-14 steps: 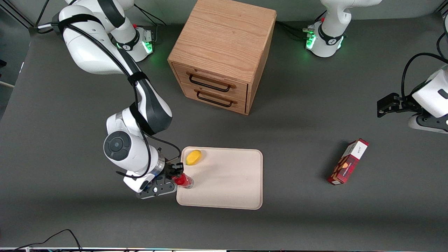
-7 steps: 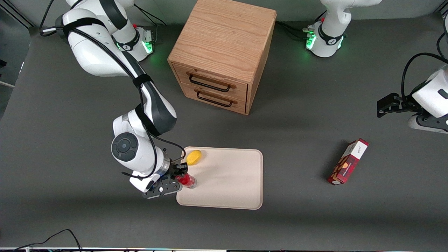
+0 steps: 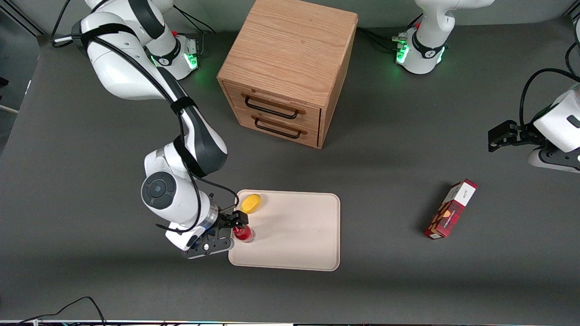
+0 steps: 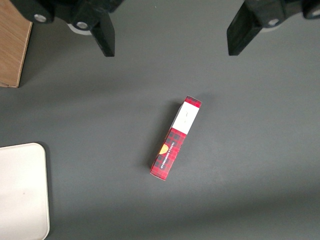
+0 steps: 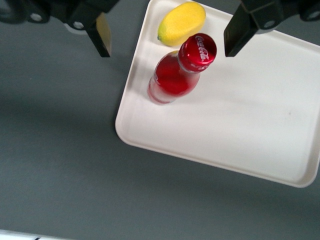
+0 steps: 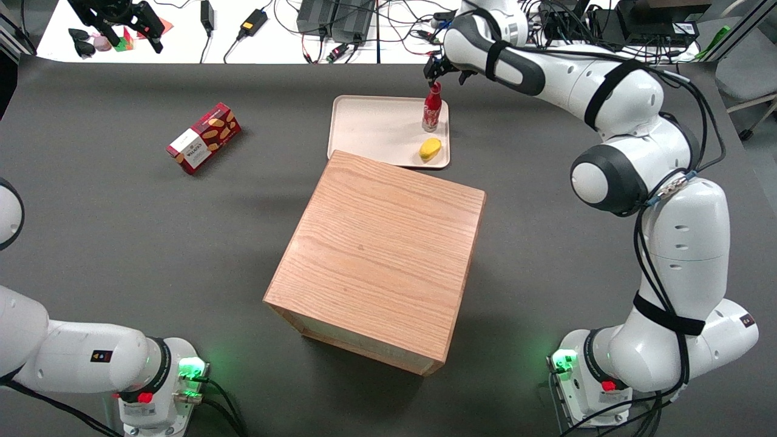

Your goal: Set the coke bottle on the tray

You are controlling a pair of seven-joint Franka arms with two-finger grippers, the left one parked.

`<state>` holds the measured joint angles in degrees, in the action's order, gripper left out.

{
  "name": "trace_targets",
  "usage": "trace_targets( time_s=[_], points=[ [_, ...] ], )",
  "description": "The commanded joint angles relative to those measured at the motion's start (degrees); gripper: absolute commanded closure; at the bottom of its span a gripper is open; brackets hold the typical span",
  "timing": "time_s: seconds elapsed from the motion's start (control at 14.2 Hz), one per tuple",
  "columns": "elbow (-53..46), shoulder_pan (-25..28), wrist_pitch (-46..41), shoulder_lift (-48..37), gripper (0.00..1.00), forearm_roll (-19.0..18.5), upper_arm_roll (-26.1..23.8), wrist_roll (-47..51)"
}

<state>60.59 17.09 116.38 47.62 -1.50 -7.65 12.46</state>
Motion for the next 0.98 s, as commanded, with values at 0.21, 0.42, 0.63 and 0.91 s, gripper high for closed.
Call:
trace_targets(
  time_s=[0.21, 0.42, 0.63, 0.91],
  points=[
    [17.0, -5.2, -7.2, -17.8, 0.00, 0.7, -0.9, 0.5],
    [28.8, -10.1, -9.6, -30.6, 0.00, 0.8, -1.1, 0.4],
    [37.2, -13.9, -11.3, -40.7, 0.00, 0.6, -1.2, 0.3],
    [42.9, -18.1, -13.1, -49.2, 0.00, 0.7, -1.4, 0.0]
  ],
)
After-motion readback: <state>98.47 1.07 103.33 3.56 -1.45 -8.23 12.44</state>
